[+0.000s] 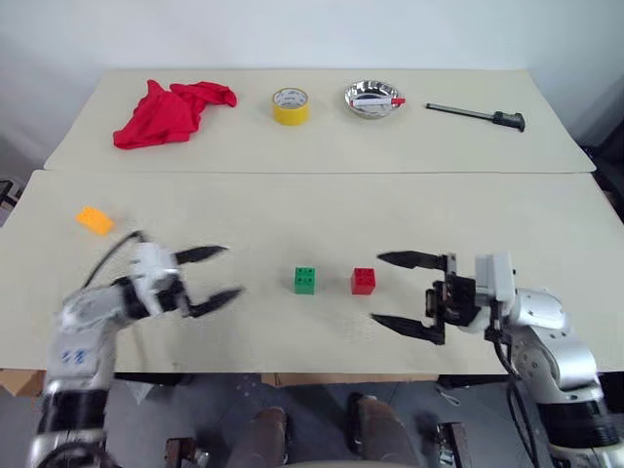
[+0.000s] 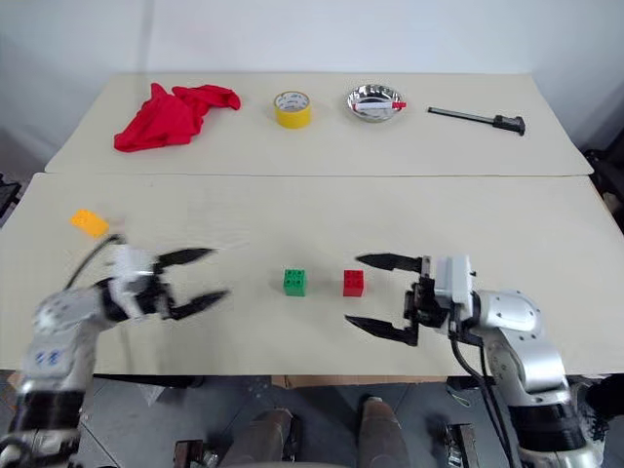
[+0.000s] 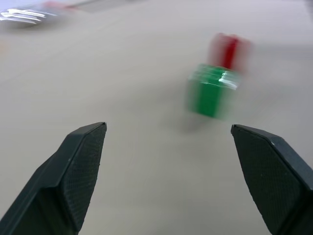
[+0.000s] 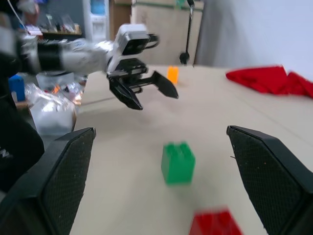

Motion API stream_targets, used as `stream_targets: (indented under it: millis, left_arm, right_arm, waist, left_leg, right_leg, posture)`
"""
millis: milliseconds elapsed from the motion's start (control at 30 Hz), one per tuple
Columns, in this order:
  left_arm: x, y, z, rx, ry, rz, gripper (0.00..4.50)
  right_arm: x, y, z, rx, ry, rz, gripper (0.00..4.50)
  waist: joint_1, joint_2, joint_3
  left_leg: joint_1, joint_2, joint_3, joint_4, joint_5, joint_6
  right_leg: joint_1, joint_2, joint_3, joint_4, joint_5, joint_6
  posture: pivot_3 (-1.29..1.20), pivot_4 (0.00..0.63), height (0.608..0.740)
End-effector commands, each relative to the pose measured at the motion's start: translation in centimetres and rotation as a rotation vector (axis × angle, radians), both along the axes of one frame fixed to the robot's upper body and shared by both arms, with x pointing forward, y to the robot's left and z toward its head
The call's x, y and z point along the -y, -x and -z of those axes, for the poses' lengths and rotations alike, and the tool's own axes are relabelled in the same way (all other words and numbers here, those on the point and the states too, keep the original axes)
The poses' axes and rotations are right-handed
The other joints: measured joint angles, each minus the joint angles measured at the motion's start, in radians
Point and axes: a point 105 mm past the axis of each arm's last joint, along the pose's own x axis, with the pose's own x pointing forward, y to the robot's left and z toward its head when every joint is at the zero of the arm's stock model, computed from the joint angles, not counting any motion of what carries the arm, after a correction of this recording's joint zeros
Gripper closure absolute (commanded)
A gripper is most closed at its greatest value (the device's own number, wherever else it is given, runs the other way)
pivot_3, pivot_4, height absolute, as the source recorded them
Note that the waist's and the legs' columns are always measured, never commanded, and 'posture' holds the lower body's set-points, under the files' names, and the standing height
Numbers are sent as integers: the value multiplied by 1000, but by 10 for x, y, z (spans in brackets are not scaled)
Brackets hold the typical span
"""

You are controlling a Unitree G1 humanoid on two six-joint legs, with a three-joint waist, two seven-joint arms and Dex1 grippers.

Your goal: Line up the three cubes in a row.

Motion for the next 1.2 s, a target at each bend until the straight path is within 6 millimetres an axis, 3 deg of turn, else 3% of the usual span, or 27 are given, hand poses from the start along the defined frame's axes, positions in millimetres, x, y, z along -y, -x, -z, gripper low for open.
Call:
stream_targets:
  millis: [33,133,167,233,333,467,533,800,867,1000,1200]
  left_arm:
    - [-68,28,-21,151,98,-434,77]
    - [-118,69,14,74,235,-795,77]
    - [-124,82,26,41,271,-877,77]
    - [-128,95,41,-9,285,-1006,77]
    - [-119,94,44,-20,353,-1052,77]
    - [-107,71,36,-27,399,-1081,77]
    - [-106,51,29,-43,436,-1130,77]
    - [-130,-16,0,-71,596,-1355,77]
    - [-126,-36,-8,-76,569,-1354,77]
    - [-117,-75,-11,-123,536,-1341,77]
    - [-110,-107,-13,-152,549,-1355,77]
  right_arm:
    - [-12,-6,-14,44,-41,5,0]
    - [-22,-10,-22,70,-39,-4,0]
    - [-24,-11,-25,87,-39,-9,0]
    - [-26,-12,-27,109,-33,-12,0]
    - [-26,-14,-28,114,-23,-18,0]
    - [-26,-13,-23,95,-2,-46,0]
    - [-27,-12,-22,86,3,-67,0]
    - [-30,-13,-22,72,18,-90,0]
    - [-30,-13,-22,68,18,-96,0]
    - [-30,-12,-23,58,17,-104,0]
    - [-31,-8,-23,43,12,-109,0]
  waist:
    - [3,-1,0]
    - [1,-1,-1]
    - [1,-1,-1]
    - [6,-3,-1]
    - [29,-8,-4]
    - [36,-10,-6]
    - [34,-10,-6]
    - [18,-11,-6]
    - [18,-11,-6]
    - [23,-12,-6]
    - [23,-12,-7]
  left_leg:
    - [0,0,-1,0,0,0]
    - [0,-2,0,0,0,0]
    - [0,-2,0,0,-1,1]
    - [0,-2,0,0,-1,2]
    - [0,-3,-1,0,-2,3]
    - [1,-4,-5,0,-2,2]
    - [1,-4,-5,0,-2,2]
    - [1,-5,-3,0,-1,0]
    - [1,-5,-3,0,-1,0]
    - [0,-6,-3,0,0,0]
    - [-1,-7,-3,0,1,1]
  right_leg:
    - [0,0,0,0,0,0]
    - [0,0,-1,0,0,0]
    - [0,0,-1,0,0,0]
    - [1,0,-1,-1,0,0]
    - [2,1,-1,-6,0,0]
    - [5,0,-1,-7,0,0]
    - [5,1,-1,-6,0,0]
    - [1,4,-2,2,0,0]
    - [0,4,-2,2,0,0]
    - [0,3,-3,3,0,0]
    - [-1,2,-4,2,0,0]
  posture:
    - [0,150,740]
    - [0,150,740]
    - [0,150,740]
    - [0,150,740]
    - [0,150,740]
    - [0,150,740]
    - [0,150,740]
    - [0,150,740]
    - [0,150,740]
    - [0,150,740]
    - [0,150,740]
